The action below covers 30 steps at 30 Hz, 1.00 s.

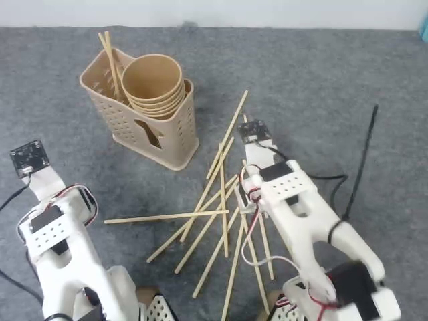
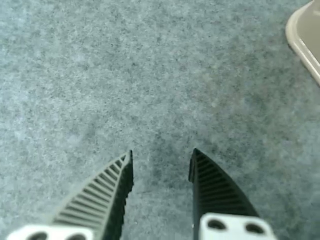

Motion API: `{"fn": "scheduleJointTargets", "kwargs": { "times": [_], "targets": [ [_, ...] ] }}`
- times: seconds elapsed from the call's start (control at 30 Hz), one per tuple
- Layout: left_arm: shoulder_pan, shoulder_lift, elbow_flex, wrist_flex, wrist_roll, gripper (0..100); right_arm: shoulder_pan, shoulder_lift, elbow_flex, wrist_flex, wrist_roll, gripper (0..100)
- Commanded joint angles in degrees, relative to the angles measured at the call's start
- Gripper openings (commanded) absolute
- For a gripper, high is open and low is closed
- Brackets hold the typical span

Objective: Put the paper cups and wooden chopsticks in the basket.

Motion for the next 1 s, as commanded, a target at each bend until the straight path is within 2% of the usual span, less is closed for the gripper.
{"fn": "scheduleJointTargets", "kwargs": {
  "times": [0.0,0.13,0.33,0.63,0.7,0.77,0.87,0.97],
  "targets": [
    [2.73,-0.44,-2.15,0.79,-0.88,18,1.27,4.88,-6.42,0.84,-1.32,7.3],
    [4.92,-0.44,-2.07,0.79,-1.58,18,1.63,11.12,-12.57,6.81,-1.41,14.3],
    [5.27,0.44,-2.24,0.79,-1.49,18,1.36,15.78,-16.97,10.59,-1.41,13.3],
    [4.66,21.45,-18.07,8.09,-2.11,18,1.19,16.57,-17.49,10.77,-1.41,13.3],
    [3.16,23.21,-19.91,9.49,-4.04,18,0.48,16.66,-17.49,10.42,-1.41,13.2],
    [2.37,22.86,-20.00,9.23,-5.98,18,-0.66,16.66,-17.05,10.51,-1.41,11.6],
    [2.46,20.48,-17.71,7.91,-6.07,15,-0.84,16.66,-16.09,10.24,-1.41,0.0],
    [2.46,16.35,-14.29,5.71,-6.15,11,0.40,16.22,-15.65,10.95,-1.49,1.7]
  ]
}}
